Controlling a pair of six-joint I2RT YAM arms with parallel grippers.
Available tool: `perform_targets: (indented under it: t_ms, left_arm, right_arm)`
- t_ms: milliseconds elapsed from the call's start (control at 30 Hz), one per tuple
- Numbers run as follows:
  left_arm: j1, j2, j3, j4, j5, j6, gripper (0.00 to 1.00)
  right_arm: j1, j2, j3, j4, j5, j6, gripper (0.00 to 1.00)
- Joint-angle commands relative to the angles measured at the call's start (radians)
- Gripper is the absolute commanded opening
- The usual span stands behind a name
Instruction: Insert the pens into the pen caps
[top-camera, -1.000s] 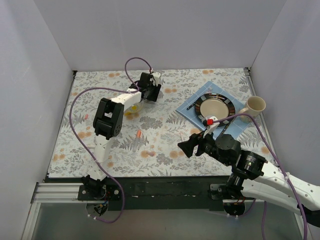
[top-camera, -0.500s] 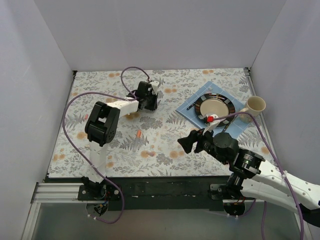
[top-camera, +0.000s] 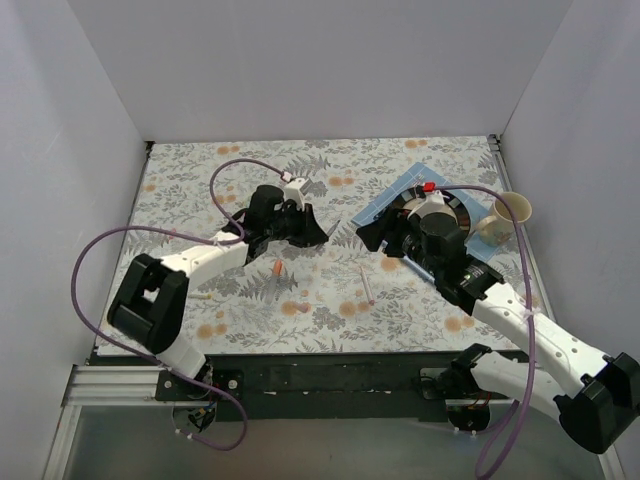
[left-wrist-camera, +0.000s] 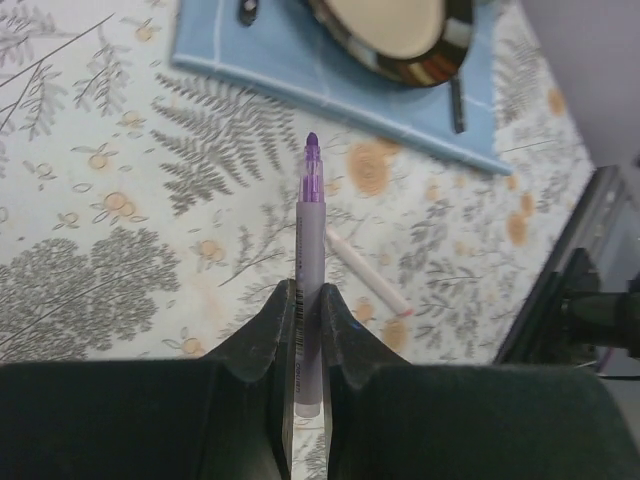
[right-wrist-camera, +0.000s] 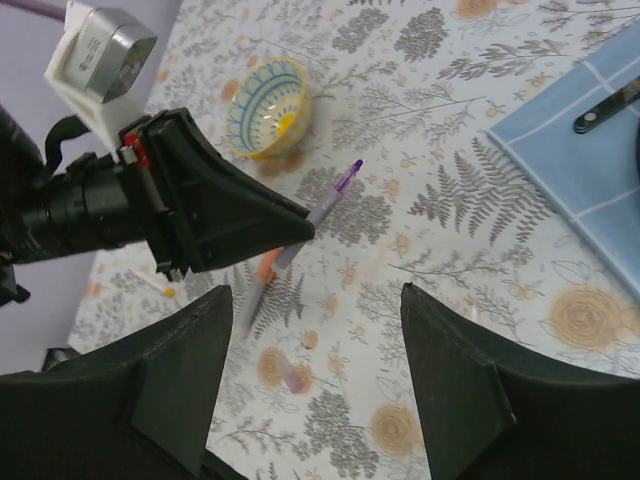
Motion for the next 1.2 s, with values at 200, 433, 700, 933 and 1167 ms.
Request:
perform_targets:
  t_ms: [200,433,700,933,1167]
  left_arm:
    - [-0.017,-0.245,-0.196,0.352,0.254,-0.281,0.00]
    - [-0.025,-0.299,-0.257,0.490,0.289,-0.384,0.00]
    - [-0.028,-0.308,-0.265,0.504,0.288,-0.395,0.00]
    - [-0.028,-0.302,-0.251,0.472,0.310,-0.389,0.01]
    - [-0.028,-0.327,-0.248,0.361,0.367,-0.321,0.34]
  right_arm:
    - [-0.018,0.113,0.008,0.303,-0.129,0.157,0.70]
    - [-0.016,0.190,0.010,0.352,-0.190,0.194,0.66]
    - [-0.013,0.201,-0.041,0.491,-0.261,0.242,0.43]
    - [-0.009,0.202,-0.070,0.608,-0.334,0.253,0.01]
    - [-0.009,0.185,-0.061,0.650,-0.379,0.203,0.01]
